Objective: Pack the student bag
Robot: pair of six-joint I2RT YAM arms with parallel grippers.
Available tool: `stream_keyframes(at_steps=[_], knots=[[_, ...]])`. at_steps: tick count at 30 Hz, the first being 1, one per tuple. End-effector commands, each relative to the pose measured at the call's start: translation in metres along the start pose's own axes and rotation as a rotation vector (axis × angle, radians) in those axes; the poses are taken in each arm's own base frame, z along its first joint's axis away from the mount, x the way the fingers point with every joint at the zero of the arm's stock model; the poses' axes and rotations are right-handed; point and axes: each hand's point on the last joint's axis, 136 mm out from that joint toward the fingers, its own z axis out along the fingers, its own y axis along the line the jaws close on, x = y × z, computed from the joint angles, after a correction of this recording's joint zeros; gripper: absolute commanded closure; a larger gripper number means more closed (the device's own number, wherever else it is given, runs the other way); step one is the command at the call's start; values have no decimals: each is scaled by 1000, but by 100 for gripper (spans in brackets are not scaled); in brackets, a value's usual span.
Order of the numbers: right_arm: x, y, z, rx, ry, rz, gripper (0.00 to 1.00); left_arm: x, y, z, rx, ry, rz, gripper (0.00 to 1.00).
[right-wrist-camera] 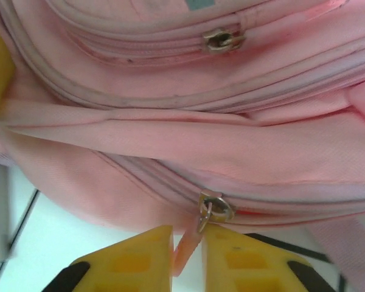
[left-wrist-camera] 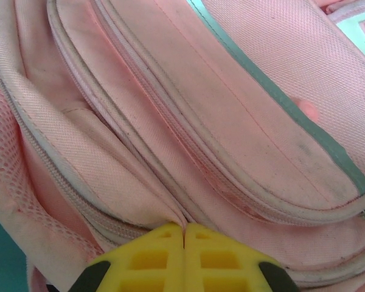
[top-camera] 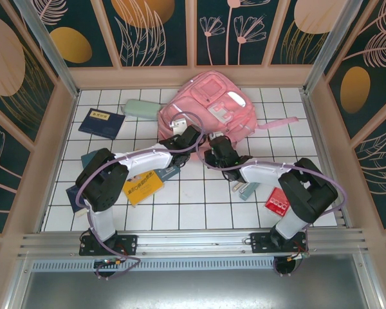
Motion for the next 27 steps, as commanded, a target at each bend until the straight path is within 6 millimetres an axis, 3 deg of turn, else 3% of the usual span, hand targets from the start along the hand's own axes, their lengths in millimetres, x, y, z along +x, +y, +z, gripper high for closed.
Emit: stream_keyframes(at_steps=[1, 4, 8, 14, 19, 23, 27], knots=[[-13, 18, -12, -86, -52, 26, 70, -26, -25, -19, 97, -51, -42, 75], [-13, 8, -23, -83, -76, 71, 60, -30, -25, -27, 124, -62, -29, 62], [-17, -17, -36, -63, -111, 168, 55, -28, -25, -34, 174, -63, -24, 50], [-21, -69, -50, -23, -149, 363, 55, 7, -40, -36, 312, 34, 83, 52], [-22, -81, -61, -33, -172, 396, 54, 45, -61, -36, 394, 102, 245, 63], [-25, -82, -67, -44, -192, 408, 54, 61, -71, -34, 426, 135, 333, 64], [-26, -81, -70, -52, -197, 413, 54, 69, -67, -19, 371, 152, 400, 63]])
